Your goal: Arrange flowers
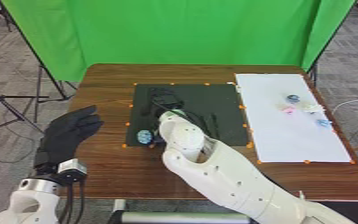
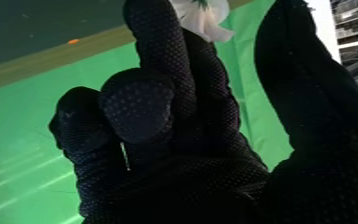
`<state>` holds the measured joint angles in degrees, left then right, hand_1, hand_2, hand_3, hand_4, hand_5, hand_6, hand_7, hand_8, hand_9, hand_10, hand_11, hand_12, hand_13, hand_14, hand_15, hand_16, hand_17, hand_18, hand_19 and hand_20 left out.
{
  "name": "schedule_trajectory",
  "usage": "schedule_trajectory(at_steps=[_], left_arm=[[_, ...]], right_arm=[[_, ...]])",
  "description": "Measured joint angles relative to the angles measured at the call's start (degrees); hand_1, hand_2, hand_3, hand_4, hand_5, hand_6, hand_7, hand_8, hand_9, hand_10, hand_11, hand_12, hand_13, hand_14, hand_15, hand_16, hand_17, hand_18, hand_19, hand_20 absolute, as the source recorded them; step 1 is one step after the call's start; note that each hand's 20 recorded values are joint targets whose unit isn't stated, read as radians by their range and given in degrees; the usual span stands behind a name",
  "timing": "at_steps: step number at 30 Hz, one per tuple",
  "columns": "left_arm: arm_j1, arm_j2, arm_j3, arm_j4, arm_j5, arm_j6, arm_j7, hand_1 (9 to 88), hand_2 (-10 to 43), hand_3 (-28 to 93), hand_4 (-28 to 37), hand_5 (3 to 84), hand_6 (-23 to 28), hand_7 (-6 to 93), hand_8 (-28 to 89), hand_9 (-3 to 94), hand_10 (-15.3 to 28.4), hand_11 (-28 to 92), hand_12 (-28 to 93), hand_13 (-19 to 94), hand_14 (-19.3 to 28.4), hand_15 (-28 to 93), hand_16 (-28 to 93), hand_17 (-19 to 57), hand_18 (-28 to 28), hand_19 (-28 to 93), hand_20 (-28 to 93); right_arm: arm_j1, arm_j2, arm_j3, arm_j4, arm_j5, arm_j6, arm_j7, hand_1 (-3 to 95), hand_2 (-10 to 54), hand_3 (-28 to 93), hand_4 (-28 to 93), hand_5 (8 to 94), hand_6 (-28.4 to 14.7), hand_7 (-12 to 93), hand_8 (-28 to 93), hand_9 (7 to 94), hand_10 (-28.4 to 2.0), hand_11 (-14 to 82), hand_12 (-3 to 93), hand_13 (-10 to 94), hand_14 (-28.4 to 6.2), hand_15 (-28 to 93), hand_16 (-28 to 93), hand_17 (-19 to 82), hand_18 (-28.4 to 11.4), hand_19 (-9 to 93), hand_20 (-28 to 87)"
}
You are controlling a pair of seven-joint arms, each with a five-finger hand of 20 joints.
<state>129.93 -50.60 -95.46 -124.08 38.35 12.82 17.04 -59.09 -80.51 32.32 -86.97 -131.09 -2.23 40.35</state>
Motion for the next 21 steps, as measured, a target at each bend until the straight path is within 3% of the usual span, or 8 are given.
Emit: schedule_trajectory(at_steps=[7,10,12,15,21], left_arm=[[-0.04,0.05,0.06,0.00,0.01,0.00,0.02,26.8,4.6,83,-20.1,43.9,13.0,20.2,-11,38.5,22.4,40,11,25,27.7,65,-14,-9.7,21.7,60,6],[-0.05,0.10,0.23,0.02,0.01,0.00,0.05,26.9,4.6,83,-20.1,44.0,13.0,20.2,-11,38.5,22.4,40,11,25,27.6,65,-14,-9.7,21.7,60,6],[-0.05,0.13,0.32,0.02,0.01,0.00,0.06,26.8,4.6,83,-20.1,43.9,13.0,20.3,-11,38.5,22.4,40,11,25,27.7,65,-14,-9.7,21.7,60,6],[-0.05,0.15,0.40,0.04,0.01,0.00,0.05,26.8,4.6,83,-20.0,43.9,12.9,20.3,-11,38.5,22.4,40,11,25,27.7,65,-14,-9.7,21.7,60,6],[-0.05,0.16,0.42,0.05,0.01,0.00,0.07,26.9,4.6,82,-20.1,44.0,13.0,20.3,-11,38.5,22.3,40,11,25,27.6,65,-14,-9.7,21.7,60,6]], right_arm=[[0.41,-0.04,-0.03,-0.01,0.21,0.00,-0.22,36.4,-7.5,77,-28,69.9,-4.8,19,-11,76.1,-13.8,32.5,18.8,74,-6.8,76,20,51,-16.7,93,40],[0.25,-0.05,0.22,-0.10,0.31,-0.03,-0.94,34.6,-1.7,78,-28,69.7,-5.3,18,-12,76.0,-14.2,31.1,18.5,73,-7.0,76,20,50,-16.9,93,40],[-0.02,-0.05,0.59,-0.29,0.31,-0.22,-1.68,31.9,6.3,81,-28,69.8,-5.7,17,-11,75.9,-14.7,29.7,18.2,73,-7.2,76,20,50,-17.0,93,39],[-0.23,0.01,0.85,-0.50,0.59,-0.26,-2.39,34.9,12.5,84,-28,70.2,-5.8,16,-11,76.1,-14.8,29.0,17.9,73,-7.3,76,20,50,-17.2,93,39],[-0.19,-0.02,0.77,-0.23,0.62,0.00,-2.80,48.9,6.8,77,-28,76.4,-3.7,18,2,83.2,-12.0,28.4,18.7,78,-5.1,74,20,53,-16.0,93,40]])
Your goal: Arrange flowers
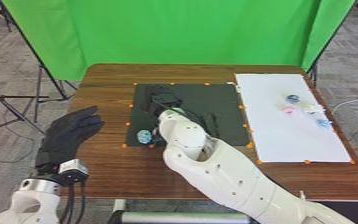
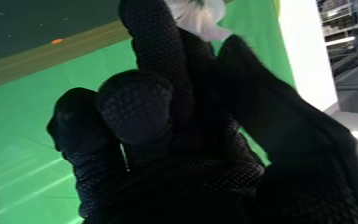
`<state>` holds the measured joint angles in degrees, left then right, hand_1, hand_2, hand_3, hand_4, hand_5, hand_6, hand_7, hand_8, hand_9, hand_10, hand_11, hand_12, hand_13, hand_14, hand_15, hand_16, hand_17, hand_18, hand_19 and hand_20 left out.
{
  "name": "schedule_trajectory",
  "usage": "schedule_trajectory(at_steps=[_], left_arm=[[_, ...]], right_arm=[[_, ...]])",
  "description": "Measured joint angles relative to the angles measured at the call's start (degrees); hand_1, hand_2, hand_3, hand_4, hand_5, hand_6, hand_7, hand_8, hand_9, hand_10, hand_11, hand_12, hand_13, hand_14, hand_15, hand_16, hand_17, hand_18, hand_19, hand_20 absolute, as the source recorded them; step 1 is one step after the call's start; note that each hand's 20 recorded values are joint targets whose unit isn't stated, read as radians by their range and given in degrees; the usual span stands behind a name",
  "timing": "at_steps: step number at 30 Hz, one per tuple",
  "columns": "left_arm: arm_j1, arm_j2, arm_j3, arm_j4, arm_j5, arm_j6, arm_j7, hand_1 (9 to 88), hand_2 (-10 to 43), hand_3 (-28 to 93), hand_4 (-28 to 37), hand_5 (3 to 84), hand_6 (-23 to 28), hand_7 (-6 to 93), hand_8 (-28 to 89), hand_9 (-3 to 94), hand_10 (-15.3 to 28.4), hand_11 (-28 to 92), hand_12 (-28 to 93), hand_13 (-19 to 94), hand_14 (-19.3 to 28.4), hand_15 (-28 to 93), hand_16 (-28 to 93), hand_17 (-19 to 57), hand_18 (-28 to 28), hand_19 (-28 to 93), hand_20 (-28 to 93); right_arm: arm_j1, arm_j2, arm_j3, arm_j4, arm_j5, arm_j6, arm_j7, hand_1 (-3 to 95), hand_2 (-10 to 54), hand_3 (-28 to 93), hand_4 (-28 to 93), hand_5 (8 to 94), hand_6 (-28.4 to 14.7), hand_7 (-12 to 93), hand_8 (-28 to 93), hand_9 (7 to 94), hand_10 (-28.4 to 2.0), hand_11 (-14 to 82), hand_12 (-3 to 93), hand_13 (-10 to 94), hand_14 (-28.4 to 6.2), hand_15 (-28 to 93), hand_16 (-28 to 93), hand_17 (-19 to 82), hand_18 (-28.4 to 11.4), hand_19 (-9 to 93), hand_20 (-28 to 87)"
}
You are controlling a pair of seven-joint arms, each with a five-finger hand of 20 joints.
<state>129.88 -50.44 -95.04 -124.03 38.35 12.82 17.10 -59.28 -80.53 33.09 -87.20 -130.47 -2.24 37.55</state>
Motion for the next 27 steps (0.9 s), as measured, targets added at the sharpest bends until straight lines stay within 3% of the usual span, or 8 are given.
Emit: schedule_trajectory(at_steps=[7,13,18,22,27], left_arm=[[-0.08,0.00,0.15,0.07,0.09,-0.05,-0.02,26.9,4.5,83,-19.9,44.0,13.0,20.3,-11,38.5,22.3,40,11,25,27.7,65,-14,-9.7,21.7,60,6],[-0.16,0.00,0.26,0.13,0.23,-0.14,-0.10,26.9,4.4,82,-19.9,43.9,12.9,20.5,-11,38.6,22.5,40,11,25,27.8,65,-14,-9.7,21.8,60,6],[0.36,-0.03,-0.03,0.06,0.24,-0.13,-0.06,26.8,4.4,82,-19.8,43.9,12.9,20.5,-11,38.6,22.5,40,11,25,27.7,65,-14,-9.7,21.8,60,6],[3.16,-0.06,-2.17,-0.97,-0.21,0.41,0.73,26.9,4.4,82,-19.9,43.9,13.0,20.3,-11,38.5,22.5,40,11,25,27.8,65,-14,-9.7,21.8,60,6],[10.79,-0.16,-7.03,-3.59,-1.62,2.74,3.67,26.9,4.4,82,-20.0,43.9,12.9,20.4,-11,38.6,22.4,40,11,25,27.8,65,-14,-9.7,21.8,60,7]], right_arm=[[0.17,0.07,-1.20,0.47,-1.53,2.35,-0.06,52.4,-2.9,73,-28,78.8,-1.9,19,4,86.4,-9.8,26.4,23.3,81,-3.7,72,21,56,-14.8,93,39],[0.58,0.29,-2.30,0.75,-2.51,4.70,0.29,50.6,-4.3,72,-28,76.4,-2.6,20,2,84.4,-10.0,24.7,24.8,80,-4.2,72,22,55,-15.0,93,38],[0.65,0.71,-2.46,0.49,-2.75,4.71,0.56,44.3,-3.3,77,-28,72.9,-3.5,19,1,79.9,-12.0,26.9,20.3,77,-5.9,72,22,52,-16.1,93,36],[0.44,1.97,-2.44,-2.00,-2.28,2.69,0.02,35.5,0.5,82,-28,70.8,-3.5,19,-8,76.7,-13.5,27.7,18.3,74,-7.4,73,21,49,-17.4,93,36],[0.37,4.97,-1.37,-8.82,3.06,-3.59,-3.01,23.1,8.6,82,-27,68.8,-4.8,18,-12,71.7,-17.6,26.7,18.3,68,-10.6,74,20,41,-20.3,93,33]])
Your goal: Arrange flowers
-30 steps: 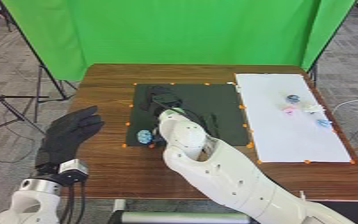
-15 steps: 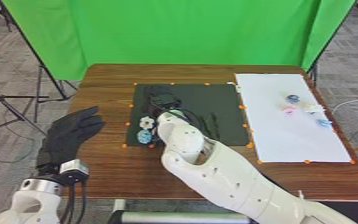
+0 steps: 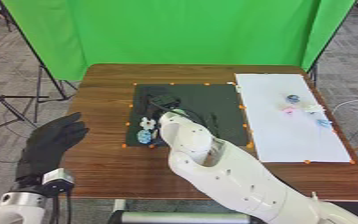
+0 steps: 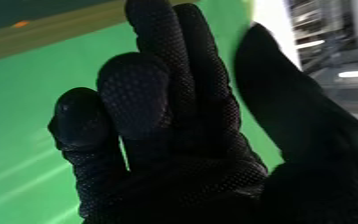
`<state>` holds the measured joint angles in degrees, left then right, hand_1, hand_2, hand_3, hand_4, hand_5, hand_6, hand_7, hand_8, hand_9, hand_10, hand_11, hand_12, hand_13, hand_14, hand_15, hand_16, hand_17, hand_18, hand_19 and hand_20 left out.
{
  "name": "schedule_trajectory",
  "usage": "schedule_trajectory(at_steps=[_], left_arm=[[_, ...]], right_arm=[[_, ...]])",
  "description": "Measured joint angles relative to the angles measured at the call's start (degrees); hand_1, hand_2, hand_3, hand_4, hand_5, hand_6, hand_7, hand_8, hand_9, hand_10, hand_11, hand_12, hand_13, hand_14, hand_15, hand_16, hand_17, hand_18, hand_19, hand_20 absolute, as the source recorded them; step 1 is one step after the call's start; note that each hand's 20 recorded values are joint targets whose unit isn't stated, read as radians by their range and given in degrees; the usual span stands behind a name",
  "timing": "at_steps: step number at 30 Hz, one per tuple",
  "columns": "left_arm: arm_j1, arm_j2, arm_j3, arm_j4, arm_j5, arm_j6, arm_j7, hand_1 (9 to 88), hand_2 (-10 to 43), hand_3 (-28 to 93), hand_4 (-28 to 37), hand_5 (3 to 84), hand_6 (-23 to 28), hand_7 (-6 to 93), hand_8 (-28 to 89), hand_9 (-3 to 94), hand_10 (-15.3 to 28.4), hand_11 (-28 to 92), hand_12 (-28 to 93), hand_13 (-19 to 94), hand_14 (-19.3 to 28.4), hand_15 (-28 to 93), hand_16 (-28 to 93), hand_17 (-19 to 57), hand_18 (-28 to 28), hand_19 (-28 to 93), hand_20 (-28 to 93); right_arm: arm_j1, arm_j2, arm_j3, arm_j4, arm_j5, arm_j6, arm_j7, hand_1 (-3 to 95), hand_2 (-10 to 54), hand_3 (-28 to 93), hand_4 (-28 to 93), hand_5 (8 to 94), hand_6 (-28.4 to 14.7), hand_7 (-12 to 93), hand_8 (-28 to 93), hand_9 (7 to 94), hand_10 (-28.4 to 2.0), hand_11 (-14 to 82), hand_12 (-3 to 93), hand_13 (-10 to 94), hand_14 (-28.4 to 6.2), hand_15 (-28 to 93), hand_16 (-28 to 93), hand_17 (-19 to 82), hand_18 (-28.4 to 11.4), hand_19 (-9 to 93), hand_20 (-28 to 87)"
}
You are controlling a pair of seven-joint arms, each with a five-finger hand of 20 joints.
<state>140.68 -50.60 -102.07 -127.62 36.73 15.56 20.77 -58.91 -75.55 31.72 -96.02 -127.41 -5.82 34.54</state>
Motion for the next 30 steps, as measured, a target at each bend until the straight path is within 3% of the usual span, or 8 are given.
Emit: schedule_trajectory(at_steps=[3,6,9,12,16,20,25,30], left_arm=[[4.56,-0.55,-1.93,-0.88,-0.80,1.24,1.41,26.9,4.5,82,-20.0,43.9,13.0,20.3,-11,38.7,22.5,40,11,25,27.8,65,-14,-9.7,21.8,60,7],[8.59,-1.02,-2.38,-1.25,-1.89,2.78,3.43,26.9,4.5,82,-20.0,43.9,12.9,20.4,-11,38.7,22.5,41,11,25,27.8,65,-14,-9.7,21.8,60,7],[11.80,-1.18,-2.41,-1.30,-2.64,3.43,4.55,27.0,4.6,82,-20.0,43.9,12.9,20.6,-11,38.6,22.5,41,11,25,27.8,65,-14,-9.7,21.8,60,7],[13.43,-1.20,-2.28,-1.30,-2.98,3.72,4.80,26.9,4.6,82,-20.1,44.0,12.9,20.6,-11,38.7,22.4,41,11,25,27.7,65,-14,-9.7,21.8,60,7],[12.90,-1.23,-1.49,-1.22,-3.00,3.77,4.73,26.9,4.6,82,-20.1,44.0,12.9,20.6,-11,38.6,22.4,41,11,25,27.7,65,-14,-9.7,21.8,60,7],[10.60,-1.57,-0.45,-1.05,-2.58,3.53,4.01,26.9,4.7,82,-20.2,44.0,13.0,20.6,-11,38.5,22.4,41,11,25,27.7,65,-14,-9.7,21.8,60,7],[8.12,-1.80,-0.06,-0.97,-1.79,2.94,3.07,26.9,4.6,83,-20.1,43.9,13.0,20.7,-11,38.4,22.4,41,11,25,27.7,65,-14,-9.7,21.8,60,7],[6.73,-1.80,0.11,-0.68,-1.33,2.38,2.56,26.9,4.6,83,-20.1,44.0,13.0,20.7,-11,38.4,22.4,41,11,25,27.8,65,-14,-9.7,21.8,60,7]], right_arm=[[-0.95,1.73,3.69,-4.93,4.66,-7.55,-5.19,20.2,9.8,82,-27,68.6,-5.1,18,-12,70.0,-18.9,25.6,18.1,66,-11.9,75,19,39,-21.2,93,32],[-1.57,3.41,5.92,-8.34,4.50,-13.86,-11.16,17.1,11.6,81,-27,68.3,-5.0,18,-12,67.8,-19.5,24.4,18.1,63,-13.3,75,18,36,-21.9,93,30],[-1.77,5.55,5.58,-10.53,-0.33,-15.23,-15.49,12.8,13.4,79,-27,66.9,-4.4,17,-12,61.3,-21.2,21.6,17.7,56,-16.5,75,18,30,-22.3,90,28],[-2.01,8.15,5.06,-12.36,-5.64,-14.90,-17.84,8.3,15.9,78,-28,62.8,-3.4,16,-12,52.6,-22.9,19.9,18.2,46,-20.0,75,17,23,-22.8,85,28],[-2.85,10.40,6.42,-12.66,-9.84,-15.86,-22.30,0.5,20.7,72,-28,56.9,-2.8,13,-11,39.5,-24.7,15.6,18.5,26,-25.3,72,11,12,-22.9,76,31],[-4.12,10.13,7.13,-11.54,-16.51,-18.13,-25.64,-2.5,24.7,62,-28,51.5,-1.3,11,-11,29.3,-23.6,7.9,18.8,12,-25.6,58,10,2,-21.9,67,33],[-6.50,7.48,7.71,-9.12,-20.03,-22.04,-25.42,-2.6,28.0,53,-27,47.8,-0.3,10,-11,24.1,-22.1,2.3,19.6,5,-23.8,44,18,-5,-19.6,58,29],[-7.96,5.05,7.19,-5.65,-20.76,-22.24,-24.70,-2.6,29.4,49,-26,45.6,0.2,10,-11,21.6,-21.4,0.3,20.4,2,-22.9,39,21,-9,-19.0,55,27]])
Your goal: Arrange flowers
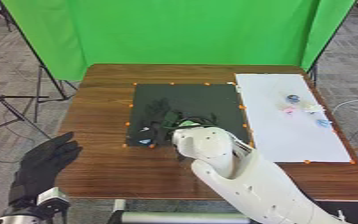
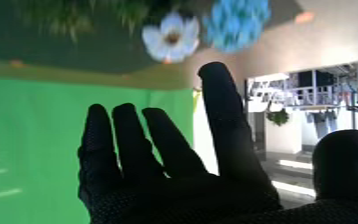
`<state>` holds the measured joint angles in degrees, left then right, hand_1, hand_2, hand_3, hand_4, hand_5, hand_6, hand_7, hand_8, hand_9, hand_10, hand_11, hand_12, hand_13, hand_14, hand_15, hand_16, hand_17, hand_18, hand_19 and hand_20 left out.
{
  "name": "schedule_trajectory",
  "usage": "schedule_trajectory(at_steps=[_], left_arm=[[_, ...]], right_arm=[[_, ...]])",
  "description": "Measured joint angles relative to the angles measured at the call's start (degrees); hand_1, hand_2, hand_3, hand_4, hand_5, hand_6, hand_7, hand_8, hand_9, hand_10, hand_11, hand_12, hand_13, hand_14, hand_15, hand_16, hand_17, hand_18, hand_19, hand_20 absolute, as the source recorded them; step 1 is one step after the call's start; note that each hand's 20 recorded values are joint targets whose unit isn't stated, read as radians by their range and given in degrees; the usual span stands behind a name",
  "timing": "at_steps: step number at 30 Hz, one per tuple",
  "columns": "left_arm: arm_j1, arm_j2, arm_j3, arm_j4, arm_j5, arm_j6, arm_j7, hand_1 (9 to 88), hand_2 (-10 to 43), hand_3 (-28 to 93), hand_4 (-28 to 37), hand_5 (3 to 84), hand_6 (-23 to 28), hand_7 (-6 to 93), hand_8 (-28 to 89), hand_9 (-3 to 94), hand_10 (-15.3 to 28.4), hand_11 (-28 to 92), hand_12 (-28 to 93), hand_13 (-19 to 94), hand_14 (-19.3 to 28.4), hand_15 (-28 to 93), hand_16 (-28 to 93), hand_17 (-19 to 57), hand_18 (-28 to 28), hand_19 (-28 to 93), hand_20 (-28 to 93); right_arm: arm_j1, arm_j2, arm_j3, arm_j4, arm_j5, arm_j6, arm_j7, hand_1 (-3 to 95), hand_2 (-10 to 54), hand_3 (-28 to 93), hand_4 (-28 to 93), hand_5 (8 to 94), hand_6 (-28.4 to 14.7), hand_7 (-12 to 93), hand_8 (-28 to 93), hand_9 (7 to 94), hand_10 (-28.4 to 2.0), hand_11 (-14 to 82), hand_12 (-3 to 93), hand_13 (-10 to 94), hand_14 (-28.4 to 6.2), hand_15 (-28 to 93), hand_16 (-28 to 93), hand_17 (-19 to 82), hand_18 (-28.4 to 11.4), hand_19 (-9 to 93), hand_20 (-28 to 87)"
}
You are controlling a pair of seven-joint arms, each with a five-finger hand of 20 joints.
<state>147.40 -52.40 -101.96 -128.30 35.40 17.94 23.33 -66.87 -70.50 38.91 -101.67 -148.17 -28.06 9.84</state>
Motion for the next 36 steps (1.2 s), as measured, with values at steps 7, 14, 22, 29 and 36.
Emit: schedule_trajectory(at_steps=[7,14,22,29,36], left_arm=[[-1.68,0.17,0.64,0.52,0.13,-0.30,-0.34,26.8,4.6,83,-20.1,44.0,13.0,20.7,-11,38.4,22.4,41,11,25,27.8,65,-14,-9.7,21.8,60,7],[-1.67,1.81,1.55,0.81,-1.97,-0.28,1.07,26.9,4.7,83,-20.2,44.0,13.1,20.7,-11,38.4,22.4,41,11,25,27.8,65,-14,-9.7,21.9,60,7],[-1.56,2.45,1.49,0.83,-3.07,-0.28,1.62,26.9,4.8,83,-20.1,44.1,13.1,20.6,-11,38.5,22.4,41,11,25,27.8,65,-14,-9.6,21.9,60,7],[-0.38,2.80,1.49,0.64,-3.35,0.00,2.42,26.9,4.8,82,-20.2,44.1,13.1,20.6,-11,38.5,22.4,41,11,25,27.8,65,-14,-9.7,21.9,60,7],[3.86,3.41,0.35,-0.37,-4.20,1.18,5.06,26.9,4.8,82,-20.3,44.0,13.1,20.6,-11,38.5,22.5,41,11,25,27.8,65,-14,-9.6,21.9,60,7]], right_arm=[[-0.70,-1.26,-1.17,2.77,-4.54,0.50,1.70,-2.6,29.5,48,-25,44.4,0.3,10,-11,21.4,-21.5,-0.2,21.4,2,-23.1,38,25,-11,-19.3,54,26],[0.63,-1.07,-3.10,3.88,-2.86,1.54,6.36,-2.6,28.3,50,-26,45.2,-0.1,11,-11,22.5,-22.1,1.4,20.7,3,-24.0,40,24,-11,-19.9,55,26],[0.95,-1.03,-2.34,3.52,-1.55,2.21,6.32,-2.6,26.7,54,-27,46.1,-0.1,11,-11,24.8,-23.0,2.8,20.2,4,-24.9,43,23,-12,-21.4,56,26],[1.30,-0.36,-3.17,1.66,1.86,8.53,6.56,-2.6,25.8,57,-28,47.5,-0.6,13,-12,27.7,-23.9,6.0,19.3,6,-25.7,47,20,-11,-22.6,57,26],[6.29,5.76,-8.10,-6.26,14.12,16.56,10.23,2.6,17.1,78,-25,49.8,-4.9,16,-13,46.0,-23.9,17.9,17.2,33,-23.2,60,12,5,-24.9,66,28]])
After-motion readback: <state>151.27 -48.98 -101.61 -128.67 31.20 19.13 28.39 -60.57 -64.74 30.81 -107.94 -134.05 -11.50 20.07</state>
